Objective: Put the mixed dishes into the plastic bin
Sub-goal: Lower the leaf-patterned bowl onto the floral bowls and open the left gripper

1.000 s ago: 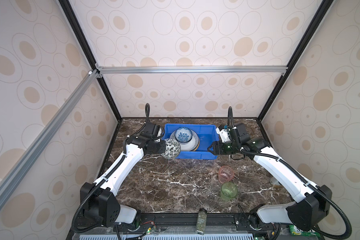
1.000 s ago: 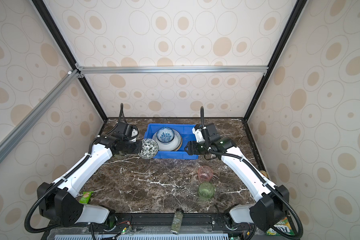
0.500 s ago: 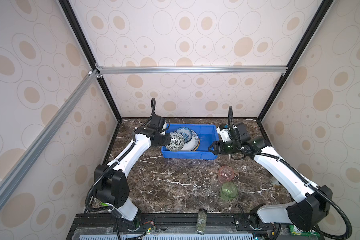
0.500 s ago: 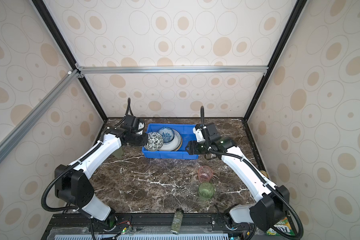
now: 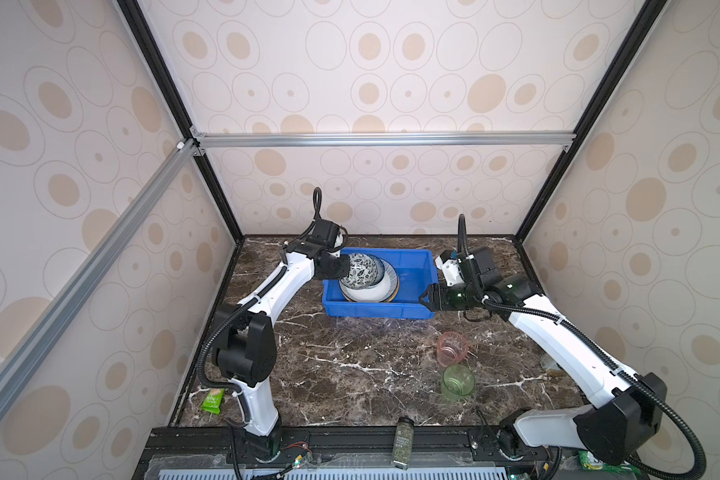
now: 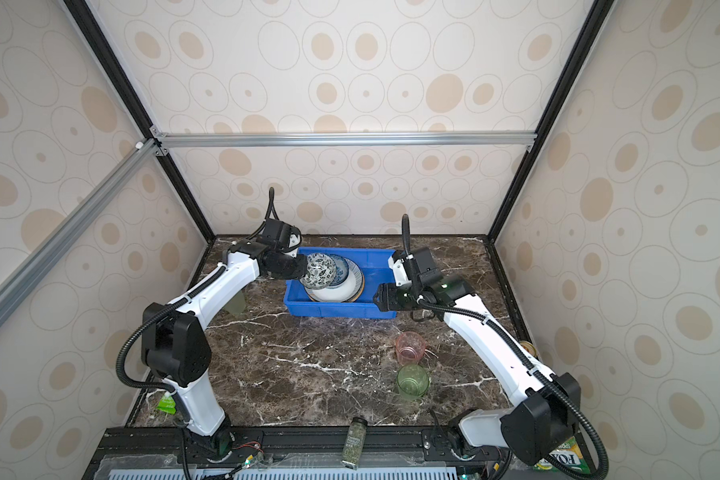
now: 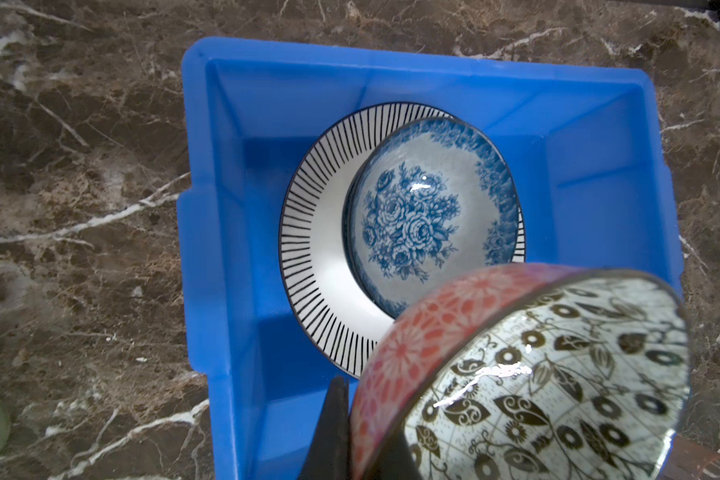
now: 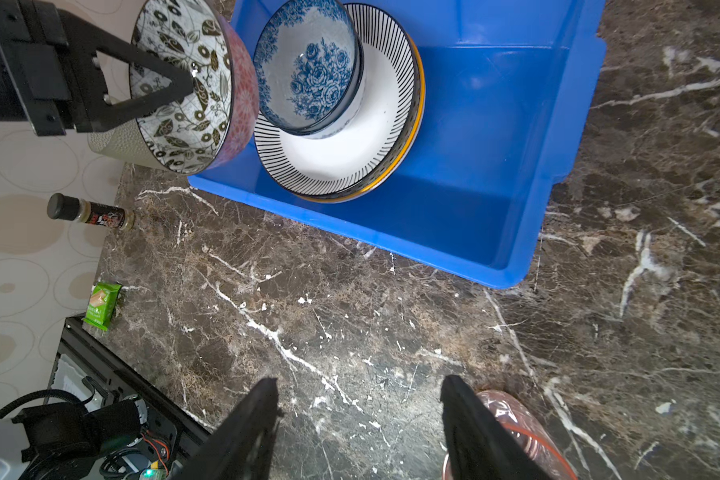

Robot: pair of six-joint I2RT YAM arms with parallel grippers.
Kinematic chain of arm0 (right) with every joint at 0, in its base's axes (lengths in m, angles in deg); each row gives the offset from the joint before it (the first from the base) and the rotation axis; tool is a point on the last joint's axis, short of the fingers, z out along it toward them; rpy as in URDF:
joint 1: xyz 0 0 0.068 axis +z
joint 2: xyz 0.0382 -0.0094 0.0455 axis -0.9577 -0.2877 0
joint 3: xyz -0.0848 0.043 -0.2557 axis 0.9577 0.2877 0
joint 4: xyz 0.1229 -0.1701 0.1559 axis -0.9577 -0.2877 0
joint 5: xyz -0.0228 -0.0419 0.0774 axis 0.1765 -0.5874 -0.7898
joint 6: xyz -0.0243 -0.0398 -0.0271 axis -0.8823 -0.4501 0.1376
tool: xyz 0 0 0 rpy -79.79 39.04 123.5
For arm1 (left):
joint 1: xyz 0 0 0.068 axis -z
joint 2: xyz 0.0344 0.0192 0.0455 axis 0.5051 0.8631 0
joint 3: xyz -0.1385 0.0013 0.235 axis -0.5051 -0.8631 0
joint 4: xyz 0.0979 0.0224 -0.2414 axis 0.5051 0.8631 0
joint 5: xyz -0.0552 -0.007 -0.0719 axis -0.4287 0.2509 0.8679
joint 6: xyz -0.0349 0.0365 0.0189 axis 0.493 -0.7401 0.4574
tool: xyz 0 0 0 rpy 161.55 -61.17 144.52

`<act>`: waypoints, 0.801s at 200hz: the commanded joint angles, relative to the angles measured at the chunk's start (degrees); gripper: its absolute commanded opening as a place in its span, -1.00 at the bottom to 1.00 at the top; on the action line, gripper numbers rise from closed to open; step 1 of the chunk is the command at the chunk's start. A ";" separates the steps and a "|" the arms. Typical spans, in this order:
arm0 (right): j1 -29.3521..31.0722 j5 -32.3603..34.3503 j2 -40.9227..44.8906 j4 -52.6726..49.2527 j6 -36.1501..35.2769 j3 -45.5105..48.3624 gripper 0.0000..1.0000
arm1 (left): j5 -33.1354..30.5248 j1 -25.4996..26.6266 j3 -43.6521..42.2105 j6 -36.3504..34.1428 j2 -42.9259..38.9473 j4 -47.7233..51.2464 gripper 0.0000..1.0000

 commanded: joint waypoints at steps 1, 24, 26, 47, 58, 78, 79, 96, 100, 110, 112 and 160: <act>-0.33 0.93 0.75 -1.46 -0.16 -0.02 0.30 | 1.33 0.31 5.06 -1.34 1.38 -1.61 -1.00; -0.33 1.40 0.79 -1.76 -0.16 -0.17 0.31 | 1.13 0.31 7.56 -1.67 3.61 -0.80 -1.00; -0.33 1.44 0.84 -1.77 -0.16 -0.25 0.31 | 1.16 0.31 7.81 -1.69 3.83 -0.70 -1.00; -0.33 2.69 0.79 -2.45 -0.16 -0.57 0.31 | 0.86 0.32 10.47 -2.22 6.06 0.54 -1.00; -0.33 3.12 0.72 -2.80 -0.24 -0.89 0.31 | 0.56 0.31 11.46 -2.38 6.92 0.85 -1.00; -0.32 3.48 0.32 -3.33 -0.42 -1.51 0.31 | -0.18 0.31 12.97 -2.47 8.39 1.47 -1.00; -0.28 3.48 0.30 -3.34 -0.42 -1.57 0.31 | -0.16 0.31 13.02 -2.50 8.44 1.47 -1.00; -0.33 3.61 -0.07 -3.68 -0.74 -1.99 0.31 | -0.26 0.36 13.86 -2.54 9.57 1.66 -1.00; -0.32 3.73 -0.16 -3.76 -0.78 -2.10 0.31 | -0.33 0.40 14.00 -2.59 9.77 1.69 -1.00; -0.33 4.04 -0.33 -3.87 -0.94 -2.24 0.31 | -0.58 0.53 14.15 -2.69 10.22 1.74 -1.00; -0.33 4.08 -0.39 -3.88 -0.95 -2.26 0.31 | -0.59 0.61 14.16 -2.71 10.32 1.67 -1.00; -0.31 4.43 -2.16 -4.93 -1.66 -3.77 0.31 | -1.25 1.01 15.32 -2.89 12.75 1.81 -1.00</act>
